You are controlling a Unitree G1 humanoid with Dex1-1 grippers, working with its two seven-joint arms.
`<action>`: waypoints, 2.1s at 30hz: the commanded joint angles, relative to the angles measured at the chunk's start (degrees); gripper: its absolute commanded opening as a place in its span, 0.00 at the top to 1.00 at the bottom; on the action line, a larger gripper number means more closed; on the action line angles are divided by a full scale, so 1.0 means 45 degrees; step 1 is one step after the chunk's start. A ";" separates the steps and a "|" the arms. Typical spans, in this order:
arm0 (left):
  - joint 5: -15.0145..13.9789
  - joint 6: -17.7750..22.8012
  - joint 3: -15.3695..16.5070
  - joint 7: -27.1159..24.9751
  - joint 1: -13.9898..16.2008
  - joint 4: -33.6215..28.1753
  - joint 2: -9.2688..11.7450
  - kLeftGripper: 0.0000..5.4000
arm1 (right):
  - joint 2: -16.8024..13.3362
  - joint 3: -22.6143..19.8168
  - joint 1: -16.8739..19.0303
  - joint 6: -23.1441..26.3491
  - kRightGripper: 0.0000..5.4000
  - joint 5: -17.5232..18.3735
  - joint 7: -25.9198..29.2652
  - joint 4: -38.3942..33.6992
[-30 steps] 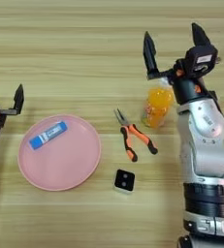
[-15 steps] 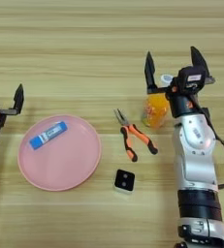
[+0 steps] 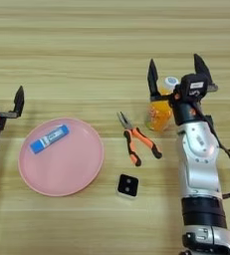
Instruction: Move the objects on the table
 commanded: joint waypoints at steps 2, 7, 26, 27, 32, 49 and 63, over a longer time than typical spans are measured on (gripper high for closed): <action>0.0169 -0.0085 -0.0034 -0.0003 -0.0139 0.0083 0.0098 0.00 | 0.0084 0.0083 0.0150 0.0117 0.00 0.0001 -0.0032 0.0260; 0.0168 -0.0080 -0.0033 -0.0006 -0.0143 0.0077 0.0104 0.00 | 0.0114 0.0141 0.0236 0.0074 0.00 -0.0029 -0.0022 0.0561; 0.0146 -0.0103 -0.0035 -0.0021 -0.0139 0.0028 0.0101 0.00 | 0.0038 0.0127 0.0132 -0.0756 0.00 -0.0161 -0.0075 0.2543; 0.0143 -0.0100 -0.0036 -0.0022 -0.0136 0.0015 0.0100 0.00 | 0.0032 0.0125 0.0121 -0.0786 0.00 -0.0162 -0.0080 0.2607; 0.0135 -0.0113 -0.0034 -0.0019 -0.0125 -0.0052 0.0096 0.00 | 0.0009 0.0116 0.0081 -0.1009 0.00 -0.0205 -0.0089 0.3039; -0.0098 0.0546 -0.0263 -0.0490 -0.0171 -0.1110 0.0404 0.00 | 0.0005 0.0118 -0.0080 -0.1441 0.00 -0.0293 -0.0113 0.3779; -0.0057 0.3380 -0.2571 -0.3933 0.0961 -0.4021 0.1533 0.00 | -0.0031 0.0088 -0.0274 -0.1655 0.00 -0.0259 -0.0070 0.4245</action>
